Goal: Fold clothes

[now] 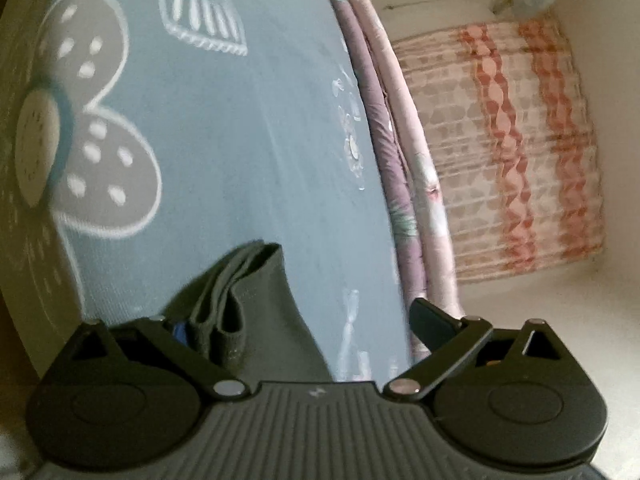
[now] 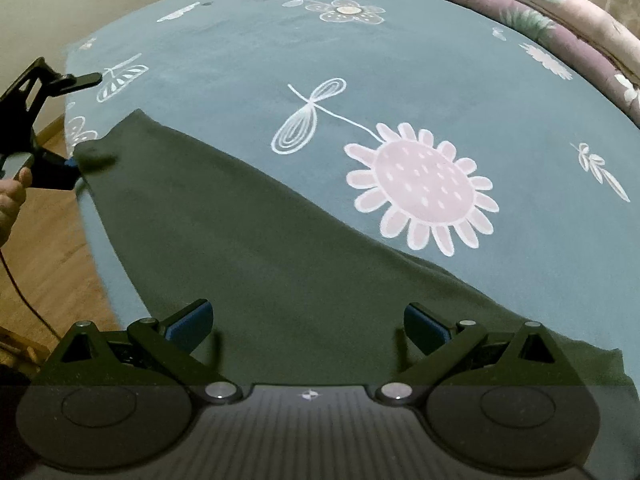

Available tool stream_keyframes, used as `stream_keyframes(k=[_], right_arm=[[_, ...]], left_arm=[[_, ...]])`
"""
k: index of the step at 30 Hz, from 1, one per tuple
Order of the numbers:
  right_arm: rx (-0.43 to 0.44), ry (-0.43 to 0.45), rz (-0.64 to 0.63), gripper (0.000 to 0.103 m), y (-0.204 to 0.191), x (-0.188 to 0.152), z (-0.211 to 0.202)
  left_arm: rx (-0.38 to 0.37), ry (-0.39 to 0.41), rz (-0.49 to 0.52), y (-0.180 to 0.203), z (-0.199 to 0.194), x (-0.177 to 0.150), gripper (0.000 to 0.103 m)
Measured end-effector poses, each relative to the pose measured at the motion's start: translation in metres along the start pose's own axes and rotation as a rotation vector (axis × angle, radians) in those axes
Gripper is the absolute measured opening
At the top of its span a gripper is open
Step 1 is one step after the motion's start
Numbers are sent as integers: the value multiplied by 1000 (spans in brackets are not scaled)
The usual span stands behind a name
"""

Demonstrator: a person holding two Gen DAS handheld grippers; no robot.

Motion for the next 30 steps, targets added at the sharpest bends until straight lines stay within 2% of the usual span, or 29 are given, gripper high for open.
stream_keyframes(k=[2,5,10,16,18,20,23,26,28,30], right_arm=[[-2,-6,4,103,1,-3,1],[-1,-14,19,103,3,-5,3],[7,-16,17,103,3,-6,6],[18,-25,28,103,5,-9,12],[19,-26,30,103,5,-11,13],[17,-28,29,103,5,-12,13],[15,-29,20,103,3,-13,12],[12,-30,23,103,4,-14,11],[12,-31,25,103,4,-14,12],[12,-31,26,103,3,-15,12]], left_arm=[[-19,-10,-30,0,1,-3,89],[-12,-7,10,4,2,-7,86],[112,6,188,5,10,-15,79],[127,37,260,5,7,-18,75],[142,53,262,4,6,-18,70],[190,54,253,3,3,-18,45],[249,56,297,7,3,-19,43],[297,70,392,16,9,-20,41],[301,81,395,12,14,-17,32],[281,88,330,1,15,-10,21]])
Point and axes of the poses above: each gripper's, at about its wrist camera, not at the fingertips, and z roughly the way its jaws point, y to its right, x to its top, the point moved 10 cm from there along z, roughly the way its jaws point, and after that the axes turned 10 degrees about x, right-handed, at the moved point
